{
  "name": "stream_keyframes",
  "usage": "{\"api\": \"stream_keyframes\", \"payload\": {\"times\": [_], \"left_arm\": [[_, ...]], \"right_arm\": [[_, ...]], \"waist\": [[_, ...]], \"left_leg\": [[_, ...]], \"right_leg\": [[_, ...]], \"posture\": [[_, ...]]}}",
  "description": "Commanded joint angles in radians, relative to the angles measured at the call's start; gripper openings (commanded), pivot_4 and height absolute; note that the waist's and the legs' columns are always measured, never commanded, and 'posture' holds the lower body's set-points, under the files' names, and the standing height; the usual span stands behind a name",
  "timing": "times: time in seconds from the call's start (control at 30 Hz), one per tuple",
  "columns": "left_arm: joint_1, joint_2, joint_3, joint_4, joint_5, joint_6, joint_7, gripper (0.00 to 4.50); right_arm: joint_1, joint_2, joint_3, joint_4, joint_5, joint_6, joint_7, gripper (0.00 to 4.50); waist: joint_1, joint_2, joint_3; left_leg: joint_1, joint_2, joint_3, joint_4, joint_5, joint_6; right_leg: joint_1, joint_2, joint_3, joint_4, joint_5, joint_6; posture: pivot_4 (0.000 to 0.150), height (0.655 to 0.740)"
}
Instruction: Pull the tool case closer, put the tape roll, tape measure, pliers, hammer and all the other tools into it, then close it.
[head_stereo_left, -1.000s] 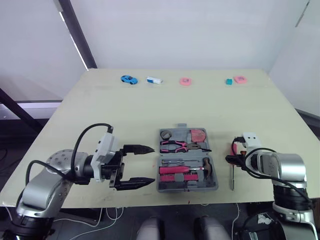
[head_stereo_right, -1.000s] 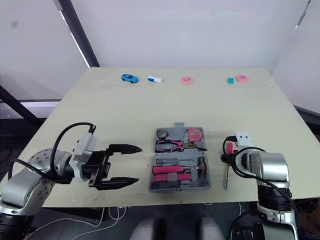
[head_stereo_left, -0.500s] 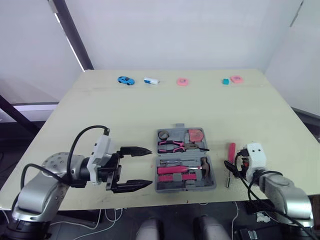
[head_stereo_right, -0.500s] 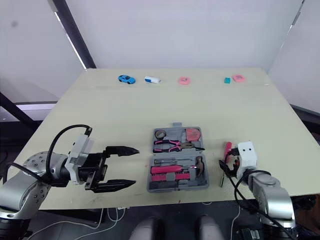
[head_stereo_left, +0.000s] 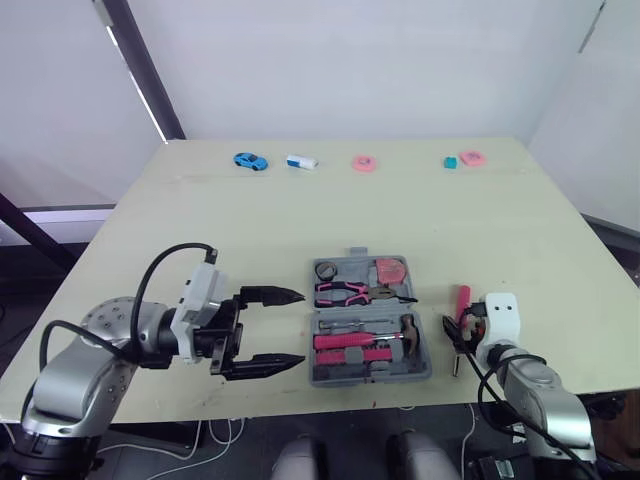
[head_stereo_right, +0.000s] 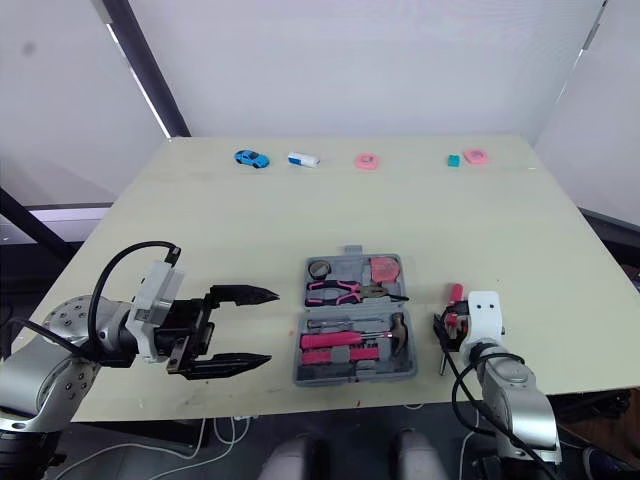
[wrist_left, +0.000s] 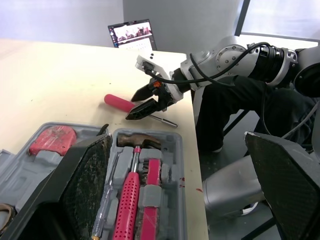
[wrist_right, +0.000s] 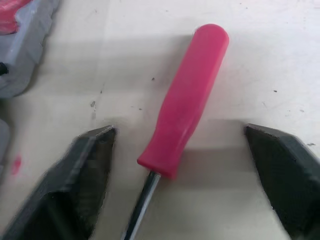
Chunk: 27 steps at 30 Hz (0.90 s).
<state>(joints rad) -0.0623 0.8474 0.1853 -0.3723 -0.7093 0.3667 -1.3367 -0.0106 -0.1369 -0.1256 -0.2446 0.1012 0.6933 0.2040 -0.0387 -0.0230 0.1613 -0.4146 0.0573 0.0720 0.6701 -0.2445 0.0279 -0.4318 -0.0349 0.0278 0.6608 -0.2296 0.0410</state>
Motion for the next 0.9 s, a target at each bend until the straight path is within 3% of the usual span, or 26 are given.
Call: {"api": "stream_keyframes", "payload": {"times": [0.03,0.17,0.2,0.4,0.57,0.83,0.9], "left_arm": [[-0.012,0.012,0.003,-0.005,-0.007,0.000,-0.009,4.50],[-0.010,0.010,0.004,-0.004,-0.005,-0.002,-0.009,4.50],[-0.009,0.010,0.004,-0.004,-0.004,-0.003,-0.008,4.50],[-0.001,0.006,0.008,-0.004,0.002,-0.010,-0.004,4.50],[0.006,-0.002,0.012,-0.008,0.000,-0.013,0.010,4.50],[0.013,-0.028,0.027,0.033,0.019,-0.087,-0.009,4.50],[0.017,-0.008,0.032,0.066,0.035,-0.099,-0.030,4.50]], "right_arm": [[0.016,-0.009,0.011,0.013,0.002,-0.026,-0.003,2.42],[0.024,-0.024,0.029,0.023,-0.007,-0.053,0.002,0.51],[0.026,-0.028,0.034,0.026,-0.010,-0.061,0.003,0.39],[0.026,-0.061,0.032,0.048,-0.008,-0.100,0.019,0.39],[0.018,-0.164,0.050,0.043,0.000,-0.156,0.124,0.39],[0.048,-0.384,0.119,-0.028,0.075,-0.271,0.448,0.39],[0.036,-0.477,0.148,-0.104,0.133,-0.193,0.566,0.39]], "waist": [[0.000,-0.002,-0.001],[-0.001,-0.002,-0.001],[-0.001,-0.002,-0.001],[-0.001,-0.003,-0.002],[0.000,-0.003,-0.002],[0.003,-0.002,-0.001],[0.001,-0.002,-0.001]], "left_leg": [[0.000,0.000,0.000,0.000,0.000,0.000],[0.000,0.000,0.000,0.000,0.000,0.000],[0.000,0.000,0.000,0.000,0.000,0.000],[0.000,0.000,0.000,0.000,0.000,0.000],[0.000,0.000,0.000,0.000,0.000,0.000],[0.000,0.000,0.001,0.000,0.000,0.000],[0.000,0.000,0.001,0.000,0.000,0.000]], "right_leg": [[0.000,0.000,0.000,0.000,0.000,0.000],[0.000,0.000,0.000,0.000,0.000,0.000],[0.000,0.000,0.000,0.000,0.000,0.000],[0.000,0.000,0.000,0.000,0.000,0.000],[0.000,0.000,0.001,0.000,0.000,0.000],[0.000,0.000,0.000,0.000,0.000,0.000],[0.000,0.000,0.001,0.000,0.000,0.000]], "posture": [[0.150,0.7395],[0.150,0.7395],[0.150,0.7395],[0.150,0.7395],[0.150,0.7395],[0.150,0.7395],[0.150,0.7395]]}}
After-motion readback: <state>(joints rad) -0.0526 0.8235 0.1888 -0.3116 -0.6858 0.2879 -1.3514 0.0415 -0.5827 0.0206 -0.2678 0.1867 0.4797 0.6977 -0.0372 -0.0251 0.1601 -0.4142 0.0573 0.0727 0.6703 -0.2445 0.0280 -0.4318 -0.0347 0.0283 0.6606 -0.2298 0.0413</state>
